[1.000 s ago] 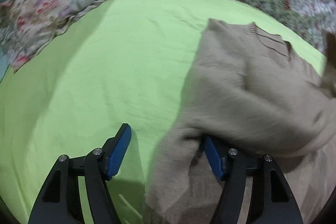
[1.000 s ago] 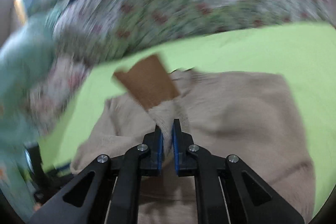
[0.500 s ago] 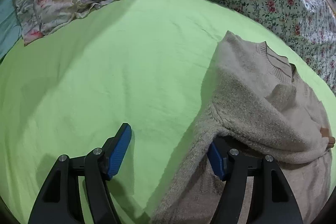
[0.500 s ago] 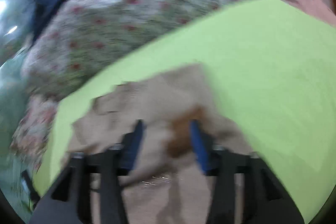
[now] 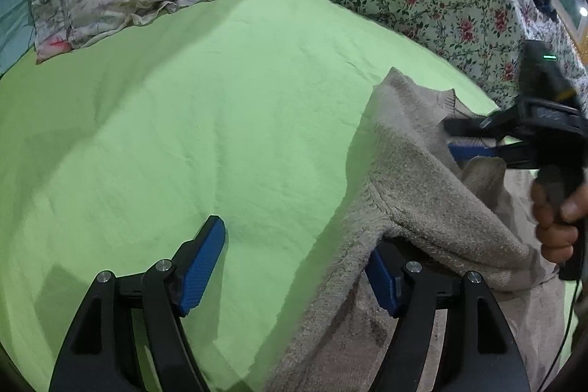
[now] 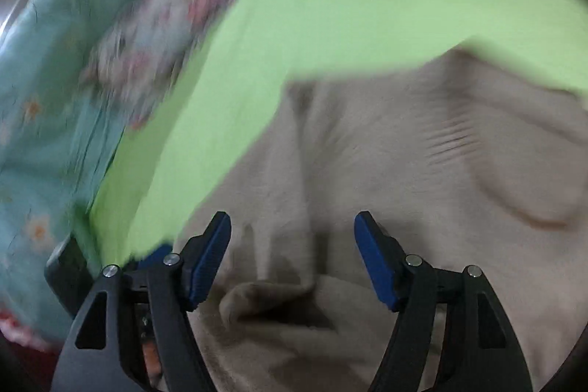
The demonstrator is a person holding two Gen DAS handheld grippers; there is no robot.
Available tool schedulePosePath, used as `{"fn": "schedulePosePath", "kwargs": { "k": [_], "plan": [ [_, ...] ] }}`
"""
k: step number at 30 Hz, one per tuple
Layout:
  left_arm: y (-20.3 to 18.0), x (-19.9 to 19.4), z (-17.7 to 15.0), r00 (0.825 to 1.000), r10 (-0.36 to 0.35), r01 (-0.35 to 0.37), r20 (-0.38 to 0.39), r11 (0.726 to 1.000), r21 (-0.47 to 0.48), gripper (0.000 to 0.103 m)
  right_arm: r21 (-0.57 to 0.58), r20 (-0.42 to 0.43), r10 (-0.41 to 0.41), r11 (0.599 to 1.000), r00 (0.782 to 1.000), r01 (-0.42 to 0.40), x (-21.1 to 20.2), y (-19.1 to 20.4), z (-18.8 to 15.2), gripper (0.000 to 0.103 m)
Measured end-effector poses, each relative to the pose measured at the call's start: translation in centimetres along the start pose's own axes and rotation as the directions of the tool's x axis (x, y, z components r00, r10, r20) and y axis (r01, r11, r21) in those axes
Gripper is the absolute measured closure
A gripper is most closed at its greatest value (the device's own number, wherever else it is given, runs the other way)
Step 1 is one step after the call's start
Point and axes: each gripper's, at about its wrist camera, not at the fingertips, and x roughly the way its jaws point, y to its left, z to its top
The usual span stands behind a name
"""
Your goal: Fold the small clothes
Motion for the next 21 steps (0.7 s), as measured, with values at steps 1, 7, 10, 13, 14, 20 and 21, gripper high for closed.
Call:
{"fn": "schedulePosePath", "kwargs": {
  "k": [1,7,10,13,14,20,21],
  "plan": [
    [0.1,0.0,0.0,1.000,-0.007,0.007,0.006,1.000,-0.006,0.029,-0.013,-0.067,0.064,0.998,0.996,-0.065,1.3,0.4,-0.1,0.032],
    [0.7,0.0,0.0,0.998,-0.048,0.050,0.034,0.998,-0.040,0.029,-0.129,-0.124,0.306,0.938,0.944,-0.321,4.5,3.8,2.0,0.081],
    [1.2,-0.2,0.1,0.997,-0.064,0.068,0.049,0.995,-0.067,0.030,-0.097,-0.042,0.254,0.962,0.966,-0.257,5.8,3.3,4.2,0.090],
    [1.3,-0.2,0.1,0.996,-0.069,0.073,0.056,0.994,-0.075,0.030,0.022,0.115,0.254,0.966,0.960,-0.258,5.7,0.8,6.3,0.096],
    [1.2,-0.2,0.1,0.996,-0.069,0.073,0.057,0.995,-0.075,0.030,0.071,0.174,0.257,0.959,0.951,-0.273,5.4,-0.3,6.8,0.097],
    [1.2,-0.2,-0.2,0.996,-0.078,0.082,0.051,0.993,-0.085,0.030,0.099,0.217,0.118,0.985,0.969,-0.142,3.0,-0.8,6.0,0.072],
    [1.3,-0.1,-0.1,0.996,-0.079,0.083,0.046,0.993,-0.088,0.030,0.103,0.223,0.087,0.988,0.971,-0.112,2.3,-0.7,5.6,0.064]
  ]
}}
